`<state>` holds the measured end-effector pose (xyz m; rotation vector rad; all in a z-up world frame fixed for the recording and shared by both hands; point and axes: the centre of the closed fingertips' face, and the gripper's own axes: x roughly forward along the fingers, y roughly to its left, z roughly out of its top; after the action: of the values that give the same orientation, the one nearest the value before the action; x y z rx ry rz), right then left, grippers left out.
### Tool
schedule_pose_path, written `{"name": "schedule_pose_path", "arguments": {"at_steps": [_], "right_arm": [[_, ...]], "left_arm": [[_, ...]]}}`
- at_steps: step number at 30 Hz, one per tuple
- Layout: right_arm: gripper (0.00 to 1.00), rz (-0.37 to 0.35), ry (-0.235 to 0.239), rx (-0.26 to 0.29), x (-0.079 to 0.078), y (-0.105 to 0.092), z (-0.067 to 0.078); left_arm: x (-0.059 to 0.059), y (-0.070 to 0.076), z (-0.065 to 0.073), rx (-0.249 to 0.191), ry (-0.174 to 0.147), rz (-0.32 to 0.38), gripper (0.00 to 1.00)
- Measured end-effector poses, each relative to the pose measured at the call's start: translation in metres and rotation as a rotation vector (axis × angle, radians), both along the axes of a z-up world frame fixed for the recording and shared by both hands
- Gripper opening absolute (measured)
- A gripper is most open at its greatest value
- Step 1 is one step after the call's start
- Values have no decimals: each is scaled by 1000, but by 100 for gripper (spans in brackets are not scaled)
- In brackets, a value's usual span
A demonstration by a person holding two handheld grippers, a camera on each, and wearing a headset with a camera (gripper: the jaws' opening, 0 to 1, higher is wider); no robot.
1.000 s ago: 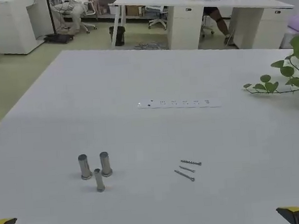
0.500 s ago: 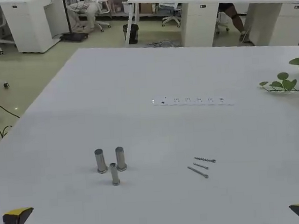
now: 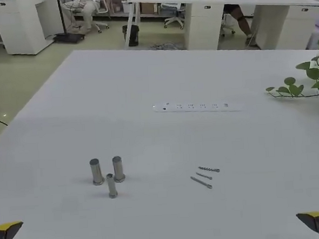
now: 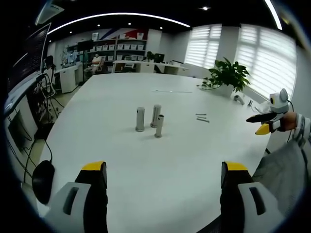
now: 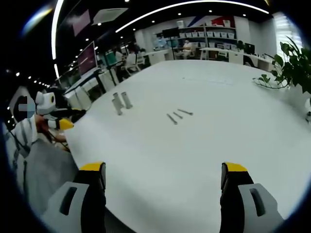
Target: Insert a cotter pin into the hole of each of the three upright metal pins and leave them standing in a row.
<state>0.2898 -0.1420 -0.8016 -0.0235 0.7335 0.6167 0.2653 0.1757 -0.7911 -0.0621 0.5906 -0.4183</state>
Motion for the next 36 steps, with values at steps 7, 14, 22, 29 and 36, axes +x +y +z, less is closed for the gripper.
{"name": "schedule_pose_path", "arguments": {"at_steps": [7,14,22,29,36], "right_arm": [[100,-14,1,1,-2,-3,0],[100,-21,1,4,-2,-2,0],[100,-34,0,-4,0,-4,0],[100,-34,7,-3,0,-4,-1],[100,-34,15,-5,-1,-4,-2]], "left_arm": [[3,-4,1,-2,-9,-19,96],[7,-5,3,1,-14,-33,95],[18,-4,8,13,-47,-39,87],[28,-9,9,16,-46,-58,85],[43,-15,12,28,-61,-100,83]]}}
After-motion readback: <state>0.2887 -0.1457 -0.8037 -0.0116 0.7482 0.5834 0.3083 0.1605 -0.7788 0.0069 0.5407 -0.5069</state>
